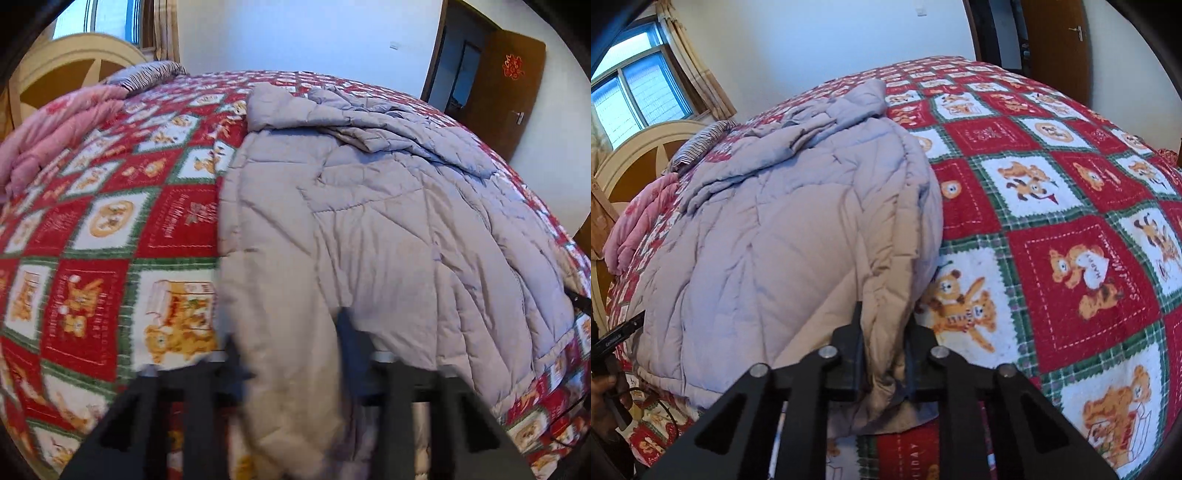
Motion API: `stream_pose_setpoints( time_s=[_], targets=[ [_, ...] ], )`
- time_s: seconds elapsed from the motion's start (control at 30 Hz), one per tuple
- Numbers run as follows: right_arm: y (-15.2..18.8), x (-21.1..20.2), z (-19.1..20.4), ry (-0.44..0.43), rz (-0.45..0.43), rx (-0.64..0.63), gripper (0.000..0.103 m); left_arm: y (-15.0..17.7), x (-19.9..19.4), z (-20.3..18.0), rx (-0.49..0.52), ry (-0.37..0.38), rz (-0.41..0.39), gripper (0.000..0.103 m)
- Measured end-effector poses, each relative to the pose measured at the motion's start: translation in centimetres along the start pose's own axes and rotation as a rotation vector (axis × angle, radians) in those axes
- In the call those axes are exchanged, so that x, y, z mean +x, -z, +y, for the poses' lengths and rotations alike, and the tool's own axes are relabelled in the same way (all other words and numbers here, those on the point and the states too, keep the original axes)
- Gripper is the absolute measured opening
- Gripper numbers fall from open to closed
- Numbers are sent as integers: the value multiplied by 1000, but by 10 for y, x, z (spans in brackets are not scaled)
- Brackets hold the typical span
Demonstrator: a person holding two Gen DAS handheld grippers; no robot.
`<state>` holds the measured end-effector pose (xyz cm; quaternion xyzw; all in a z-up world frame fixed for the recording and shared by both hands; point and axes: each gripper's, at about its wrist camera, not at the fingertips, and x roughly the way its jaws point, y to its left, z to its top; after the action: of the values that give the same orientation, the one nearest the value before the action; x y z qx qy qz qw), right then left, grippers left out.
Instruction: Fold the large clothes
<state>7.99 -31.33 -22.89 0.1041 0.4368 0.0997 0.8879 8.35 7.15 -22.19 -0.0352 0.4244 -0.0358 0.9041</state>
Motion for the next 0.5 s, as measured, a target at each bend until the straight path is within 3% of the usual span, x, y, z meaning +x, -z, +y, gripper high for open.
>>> stream_pose_setpoints(
  time_s=[0.03,0.13,0.5],
  targets=[
    [2,-1,2,-5,-4,0,17,0,-5,0,7,5,-8,18],
    [5,-10,5,-35,-30,3,14,-2,-21,3,9,13,-44,12],
    [8,-73,8,-145,-115,7,11,-15,-104,15,-42,267,-191,7]
  ],
)
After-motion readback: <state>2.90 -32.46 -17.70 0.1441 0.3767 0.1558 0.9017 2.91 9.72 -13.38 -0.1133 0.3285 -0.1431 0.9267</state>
